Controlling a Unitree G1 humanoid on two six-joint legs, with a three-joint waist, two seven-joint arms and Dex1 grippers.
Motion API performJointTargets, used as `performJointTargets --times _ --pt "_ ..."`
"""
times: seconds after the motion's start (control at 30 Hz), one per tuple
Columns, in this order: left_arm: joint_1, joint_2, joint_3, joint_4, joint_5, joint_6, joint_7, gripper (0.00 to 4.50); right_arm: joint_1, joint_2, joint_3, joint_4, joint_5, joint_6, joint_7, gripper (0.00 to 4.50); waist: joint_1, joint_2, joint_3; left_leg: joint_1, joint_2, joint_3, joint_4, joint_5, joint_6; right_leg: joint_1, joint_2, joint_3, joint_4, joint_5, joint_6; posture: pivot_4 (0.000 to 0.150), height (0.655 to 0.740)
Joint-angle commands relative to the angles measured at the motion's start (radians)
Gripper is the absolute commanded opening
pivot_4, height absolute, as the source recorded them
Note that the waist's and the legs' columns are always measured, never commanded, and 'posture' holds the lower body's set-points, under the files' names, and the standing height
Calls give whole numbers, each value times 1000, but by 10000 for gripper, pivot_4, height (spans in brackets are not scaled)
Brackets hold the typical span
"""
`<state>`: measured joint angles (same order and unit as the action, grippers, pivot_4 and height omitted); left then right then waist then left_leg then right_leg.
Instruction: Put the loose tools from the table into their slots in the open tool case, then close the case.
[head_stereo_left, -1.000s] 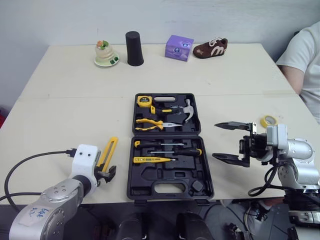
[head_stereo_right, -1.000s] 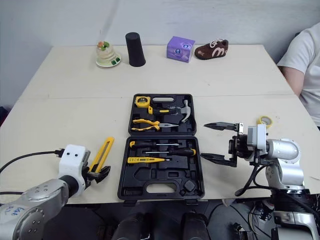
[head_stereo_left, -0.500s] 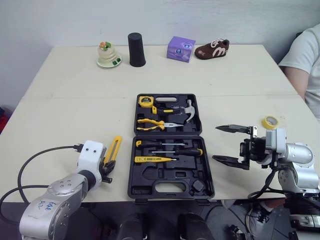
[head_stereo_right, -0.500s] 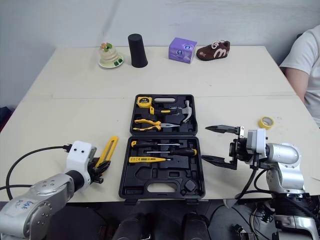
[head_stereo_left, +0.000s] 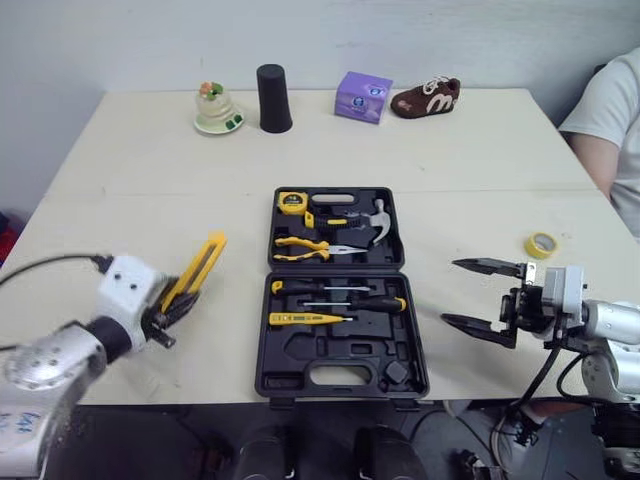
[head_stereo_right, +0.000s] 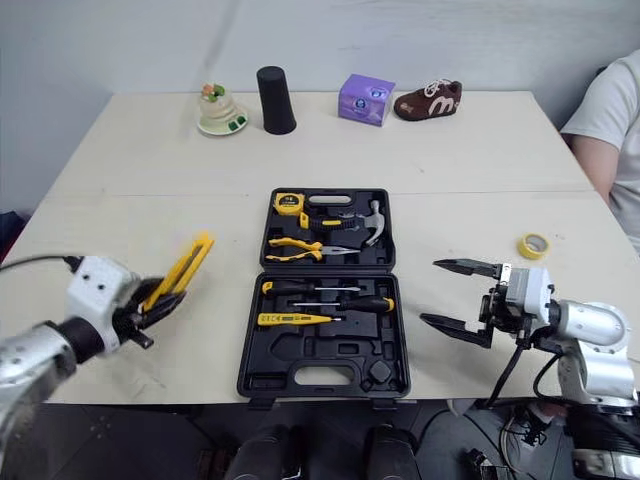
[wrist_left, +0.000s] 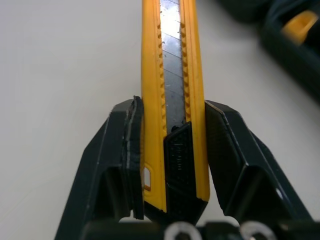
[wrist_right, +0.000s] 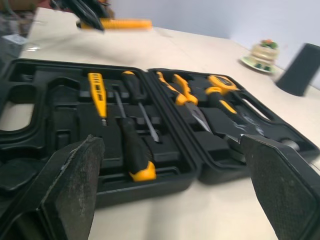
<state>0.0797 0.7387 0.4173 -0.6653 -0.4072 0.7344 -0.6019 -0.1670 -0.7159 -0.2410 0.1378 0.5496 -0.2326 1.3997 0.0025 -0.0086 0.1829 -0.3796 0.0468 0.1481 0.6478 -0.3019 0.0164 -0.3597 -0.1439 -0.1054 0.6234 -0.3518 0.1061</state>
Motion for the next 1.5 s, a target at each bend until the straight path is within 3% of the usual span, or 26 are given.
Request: performJointTargets --times 0.03,0.2,0.37,0.53,0.87,1.23,1.5 --pt "-78 47 -26 52 -99 -133 -200 12932 20 -39 -46 -42 11 16 -15 45000 -3 0 0 -1 0 0 0 0 1 0 0 0 0 0 1 1500 7400" --pt "-250 177 -224 133 -195 -129 -493 12932 57 -45 -74 -71 9 9 -51 45000 -5 0 0 -6 1 0 0 1 1 -5 4 -1 0 1 1 1500 7400" --pt "-454 129 -466 202 -158 -107 -555 12932 176 -68 -106 -126 -3 -26 -21 45000 4 0 0 -9 1 2 2 3 2 -8 12 0 3 1 2 1500 7400" --pt "-530 90 -623 265 -55 -133 -559 12932 241 -71 -142 -165 6 -27 -41 45000 -5 -1 1 -9 0 5 4 5 5 -9 13 -1 3 3 5 1500 7400" --pt "-598 68 -765 312 55 -117 -578 12932 358 -77 -187 -314 38 44 -91 45000 1 -2 1 -9 0 4 5 6 5 -10 13 1 4 3 5 1500 7400" --pt "-612 35 -816 349 158 -111 -530 12932 314 -64 -161 -355 29 107 -162 45000 0 -2 1 -9 1 3 7 6 6 -9 13 1 5 3 5 1500 7400" --pt "-608 6 -823 337 154 -72 -514 12932 310 -59 -158 -354 27 115 -169 45000 4 -2 1 -9 1 1 9 6 6 -7 13 1 6 3 5 1500 7400"
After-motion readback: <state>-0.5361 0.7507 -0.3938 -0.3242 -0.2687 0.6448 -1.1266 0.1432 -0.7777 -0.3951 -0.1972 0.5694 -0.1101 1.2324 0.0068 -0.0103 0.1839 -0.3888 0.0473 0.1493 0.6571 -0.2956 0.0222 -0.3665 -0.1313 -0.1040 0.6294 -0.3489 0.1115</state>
